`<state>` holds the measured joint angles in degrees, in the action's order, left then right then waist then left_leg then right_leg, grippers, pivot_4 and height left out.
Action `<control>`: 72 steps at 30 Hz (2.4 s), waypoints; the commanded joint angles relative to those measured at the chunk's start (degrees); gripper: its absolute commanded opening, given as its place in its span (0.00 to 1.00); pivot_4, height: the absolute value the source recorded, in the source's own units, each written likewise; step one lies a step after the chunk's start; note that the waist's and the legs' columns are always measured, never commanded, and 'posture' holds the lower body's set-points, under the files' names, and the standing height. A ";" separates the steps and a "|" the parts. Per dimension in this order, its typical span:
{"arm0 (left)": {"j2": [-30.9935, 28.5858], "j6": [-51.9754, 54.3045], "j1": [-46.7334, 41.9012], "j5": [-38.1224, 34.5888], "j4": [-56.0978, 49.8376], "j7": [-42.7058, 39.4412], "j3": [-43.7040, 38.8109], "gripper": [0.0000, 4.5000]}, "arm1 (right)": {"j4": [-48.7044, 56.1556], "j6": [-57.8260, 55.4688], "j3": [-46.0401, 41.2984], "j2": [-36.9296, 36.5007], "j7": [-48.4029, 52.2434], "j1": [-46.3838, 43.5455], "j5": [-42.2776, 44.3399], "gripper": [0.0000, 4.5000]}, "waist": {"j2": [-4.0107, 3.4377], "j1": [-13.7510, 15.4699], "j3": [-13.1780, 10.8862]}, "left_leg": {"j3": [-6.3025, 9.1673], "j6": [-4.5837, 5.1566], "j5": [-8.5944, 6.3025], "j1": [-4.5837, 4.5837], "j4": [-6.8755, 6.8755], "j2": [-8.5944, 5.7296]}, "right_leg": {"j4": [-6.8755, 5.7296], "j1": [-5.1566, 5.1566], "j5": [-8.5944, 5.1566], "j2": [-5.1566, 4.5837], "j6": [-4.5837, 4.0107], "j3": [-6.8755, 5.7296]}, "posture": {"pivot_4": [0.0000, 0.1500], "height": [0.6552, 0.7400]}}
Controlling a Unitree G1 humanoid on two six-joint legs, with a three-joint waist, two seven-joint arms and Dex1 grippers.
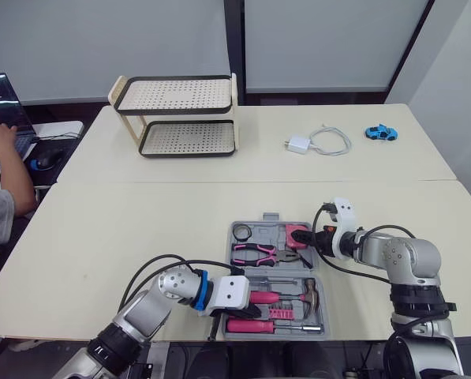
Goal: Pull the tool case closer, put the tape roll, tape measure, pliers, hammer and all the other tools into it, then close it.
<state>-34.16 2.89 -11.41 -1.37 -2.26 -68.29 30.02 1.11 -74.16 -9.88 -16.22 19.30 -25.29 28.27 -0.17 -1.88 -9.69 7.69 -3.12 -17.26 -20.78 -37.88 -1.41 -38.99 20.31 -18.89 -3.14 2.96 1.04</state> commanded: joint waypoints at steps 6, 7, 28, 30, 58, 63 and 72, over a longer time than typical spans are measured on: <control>-1.73 0.53 1.11 3.55 3.61 -0.54 2.12 0.00 | -4.23 5.13 1.39 1.50 4.19 -0.33 0.83 0.99 | 0.01 -0.11 0.13 | 0.00 0.00 0.00 0.02 0.00 0.00 | 0.00 -0.01 0.00 0.02 0.00 0.00 | 1.00 1.00; -1.85 0.40 1.10 3.61 3.73 -0.65 2.17 0.00 | -4.41 5.75 1.40 1.63 4.72 -0.22 0.97 0.99 | 0.01 -0.12 0.13 | 0.00 0.00 0.00 0.03 0.00 0.00 | 0.00 -0.01 0.00 0.03 0.00 -0.01 | 1.00 1.00; -4.02 -2.04 1.39 4.37 5.27 -2.00 2.94 0.00 | -4.20 21.39 3.56 0.04 19.28 2.28 3.08 0.99 | -0.01 -1.42 0.14 | -0.01 0.00 0.00 0.05 0.07 0.03 | -0.01 0.03 0.00 0.09 0.00 0.00 | 1.00 1.00; -4.13 -2.12 1.36 4.34 5.32 -2.06 3.01 0.00 | -3.47 22.36 4.19 -0.30 20.53 2.52 2.86 0.99 | -0.02 -1.42 0.14 | -0.01 0.00 0.00 0.05 0.07 0.03 | -0.01 0.04 0.00 0.09 0.00 0.00 | 1.00 1.00; -3.90 -3.72 0.72 4.88 7.15 -2.61 3.45 0.00 | 3.26 27.28 10.83 -5.68 31.00 3.62 2.02 0.99 | -0.01 -1.41 0.14 | -0.01 0.00 0.00 0.05 0.08 0.04 | -0.01 0.05 0.00 0.10 0.00 0.00 | 1.00 1.00; -3.50 -3.03 0.45 4.24 6.58 -1.84 2.67 0.00 | 6.43 28.22 11.72 -8.27 32.58 4.79 2.02 0.99 | -0.01 -1.33 0.14 | 0.00 0.00 0.00 0.03 0.07 0.05 | 0.00 0.05 0.00 0.07 0.00 0.00 | 1.00 1.00; -5.90 9.55 0.95 -9.10 -4.51 -2.98 -7.50 0.00 | 12.43 29.37 11.71 -11.49 32.79 6.81 1.87 0.99 | 0.06 -1.33 0.04 | 0.02 0.00 0.00 -0.04 0.07 0.07 | -0.01 0.11 0.00 0.09 0.00 -0.03 | 1.00 1.00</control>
<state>-38.50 9.38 -10.67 -7.83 -3.99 -70.86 25.88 10.54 -46.20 1.93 -27.22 51.28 -18.57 28.55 -0.11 -3.21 -9.65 7.71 -3.11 -17.26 -20.83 -37.81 -1.34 -39.01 20.45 -18.89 -3.05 2.96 1.02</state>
